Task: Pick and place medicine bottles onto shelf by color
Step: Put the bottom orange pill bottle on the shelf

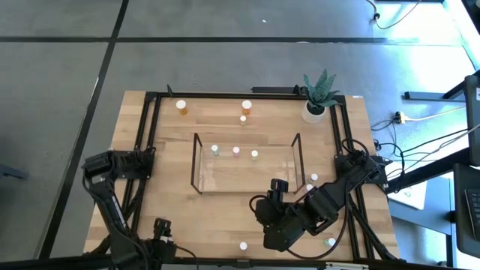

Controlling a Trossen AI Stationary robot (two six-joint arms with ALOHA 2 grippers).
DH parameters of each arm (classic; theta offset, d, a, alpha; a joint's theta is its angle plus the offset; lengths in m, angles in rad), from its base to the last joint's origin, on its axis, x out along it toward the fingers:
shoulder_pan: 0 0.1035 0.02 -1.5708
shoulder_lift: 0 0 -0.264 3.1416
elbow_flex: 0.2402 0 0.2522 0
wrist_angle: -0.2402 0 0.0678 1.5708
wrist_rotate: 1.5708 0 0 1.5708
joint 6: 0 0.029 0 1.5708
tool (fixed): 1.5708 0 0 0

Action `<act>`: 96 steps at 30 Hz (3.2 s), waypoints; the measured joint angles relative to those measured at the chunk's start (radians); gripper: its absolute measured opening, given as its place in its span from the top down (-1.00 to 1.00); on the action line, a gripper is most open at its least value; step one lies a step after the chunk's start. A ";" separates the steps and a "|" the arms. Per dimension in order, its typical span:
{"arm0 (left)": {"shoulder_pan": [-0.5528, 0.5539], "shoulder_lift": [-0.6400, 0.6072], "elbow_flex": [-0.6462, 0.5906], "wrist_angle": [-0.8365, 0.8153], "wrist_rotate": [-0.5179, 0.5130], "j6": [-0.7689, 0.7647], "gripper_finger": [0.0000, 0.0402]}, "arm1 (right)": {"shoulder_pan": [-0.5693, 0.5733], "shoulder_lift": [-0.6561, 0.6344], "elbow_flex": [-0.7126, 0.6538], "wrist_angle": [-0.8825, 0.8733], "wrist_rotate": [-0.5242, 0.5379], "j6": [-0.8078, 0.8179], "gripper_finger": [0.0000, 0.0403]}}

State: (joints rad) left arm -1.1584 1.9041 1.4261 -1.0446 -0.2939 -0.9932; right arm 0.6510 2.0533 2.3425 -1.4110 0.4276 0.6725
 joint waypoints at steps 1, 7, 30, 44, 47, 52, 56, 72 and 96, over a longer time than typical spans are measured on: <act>0.000 0.006 0.000 -0.001 0.000 0.000 -0.46 | 0.000 0.000 0.000 0.000 0.000 0.000 -0.20; 0.000 0.028 0.000 -0.002 0.000 0.000 -0.46 | 0.000 0.000 0.000 0.001 0.000 0.000 -0.20; -0.001 0.033 0.000 -0.001 -0.044 -0.027 -0.46 | 0.000 0.000 0.000 0.001 0.000 0.000 -0.20; -0.001 0.042 0.000 -0.002 -0.027 -0.052 -0.29 | 0.000 0.000 0.000 0.001 0.000 0.000 -0.20; -0.003 0.042 0.000 -0.002 -0.025 -0.051 -0.20 | 0.000 0.000 -0.003 0.004 0.000 0.000 -0.20; -0.003 0.042 0.000 -0.002 -0.025 -0.051 -0.04 | 0.000 0.001 -0.009 0.004 0.007 0.000 -0.20; -0.003 0.042 0.000 -0.002 -0.025 -0.051 0.03 | 0.000 0.006 -0.009 0.002 0.020 -0.004 -0.20; 0.098 0.013 0.015 -0.005 0.009 0.038 0.03 | 0.001 0.005 -0.009 -0.029 0.017 -0.002 -0.20; 0.527 0.008 0.210 0.013 -0.031 0.636 0.04 | 0.090 -0.028 0.014 -0.160 0.147 0.102 -0.20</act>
State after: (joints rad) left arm -0.6311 1.9118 1.6364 -1.0316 -0.3250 -0.3576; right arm 0.7414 2.0248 2.3562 -1.5711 0.5750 0.7742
